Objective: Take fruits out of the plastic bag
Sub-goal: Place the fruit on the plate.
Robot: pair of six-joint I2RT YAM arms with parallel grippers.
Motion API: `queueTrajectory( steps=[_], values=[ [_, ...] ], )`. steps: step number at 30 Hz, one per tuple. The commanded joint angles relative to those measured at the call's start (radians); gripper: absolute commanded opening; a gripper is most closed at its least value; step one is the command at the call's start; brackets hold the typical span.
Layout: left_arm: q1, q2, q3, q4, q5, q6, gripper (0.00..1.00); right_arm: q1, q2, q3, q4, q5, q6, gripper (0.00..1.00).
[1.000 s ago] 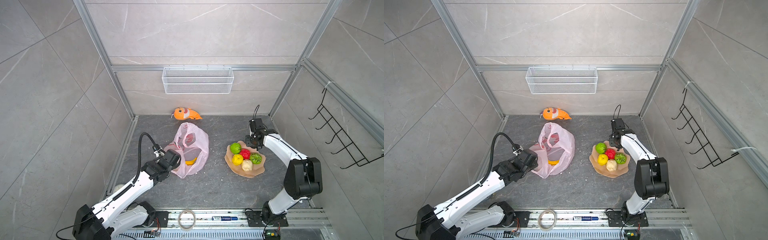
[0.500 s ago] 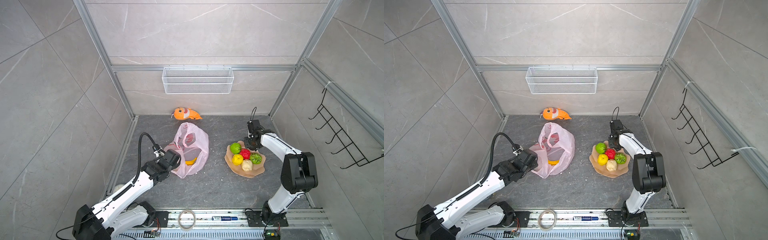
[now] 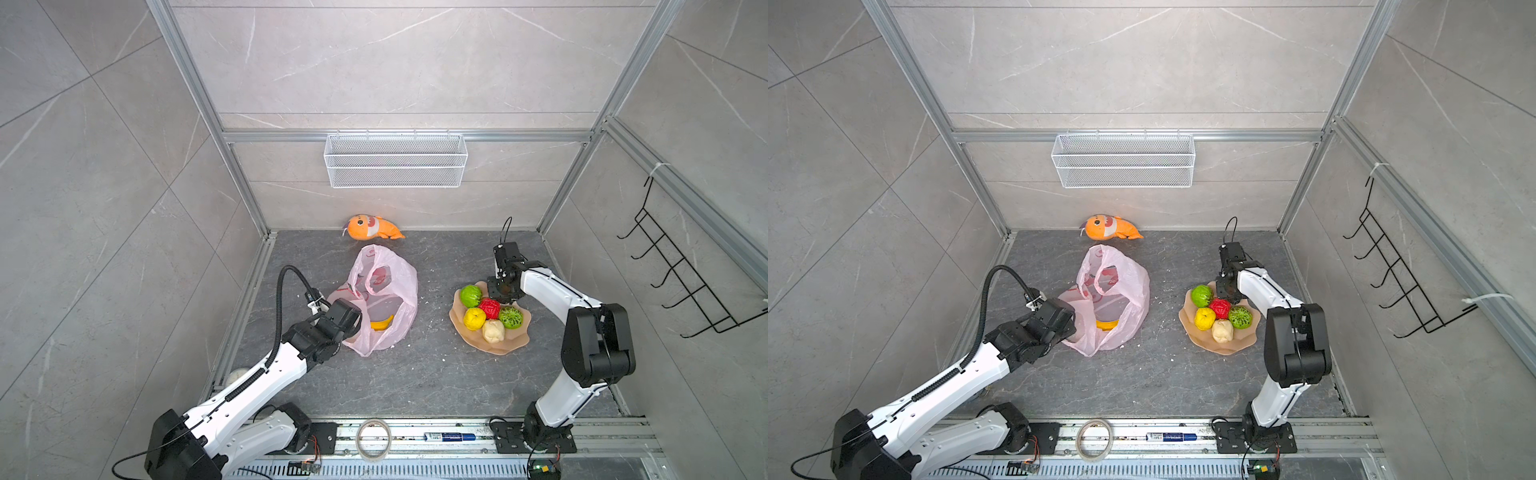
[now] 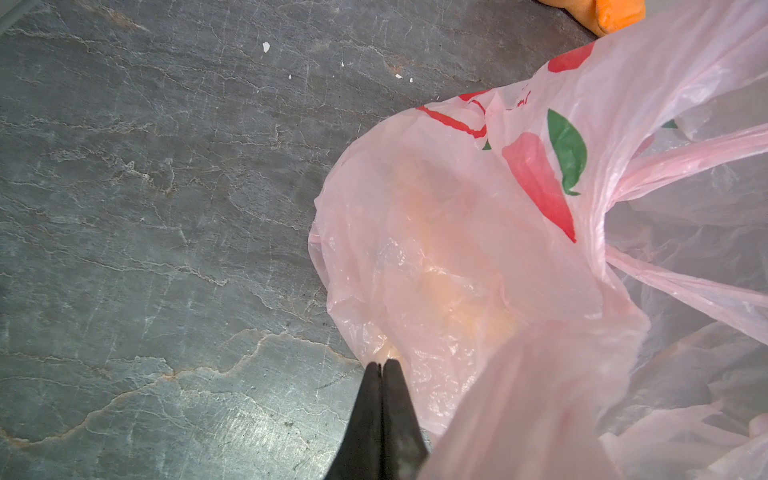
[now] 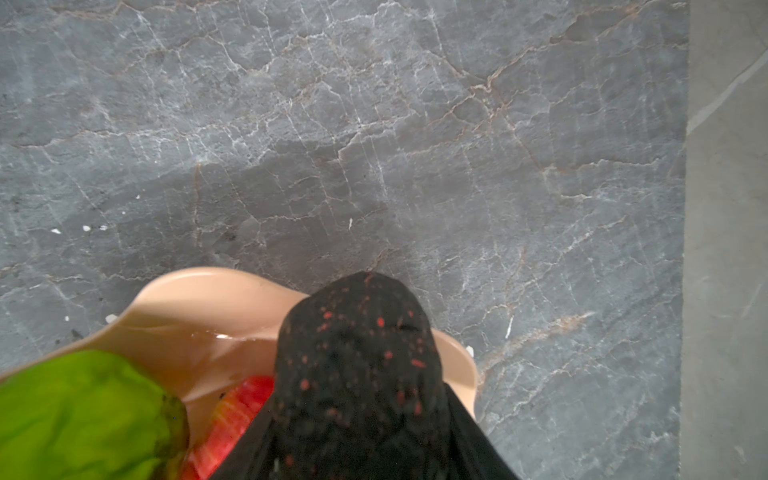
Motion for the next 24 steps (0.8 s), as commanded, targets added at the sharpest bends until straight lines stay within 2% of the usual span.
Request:
queueTrajectory(
  steps=[1,7,13,24],
  values=[
    [0.003,-0.008,0.027,-0.015,-0.007,-0.005,0.00,-0.003,0.015,-0.019,0.000,-0.015,0.012,0.38],
    [0.005,-0.016,0.022,-0.013,-0.007,-0.005,0.00,-0.003,0.010,-0.026,-0.004,-0.014,0.014,0.38],
    [0.004,-0.015,0.024,-0.010,-0.006,-0.002,0.00,-0.003,0.002,-0.022,-0.015,-0.019,0.021,0.44],
    [0.003,-0.017,0.024,-0.004,-0.007,0.001,0.00,-0.002,-0.030,-0.011,-0.037,-0.041,0.026,0.63]
  ],
)
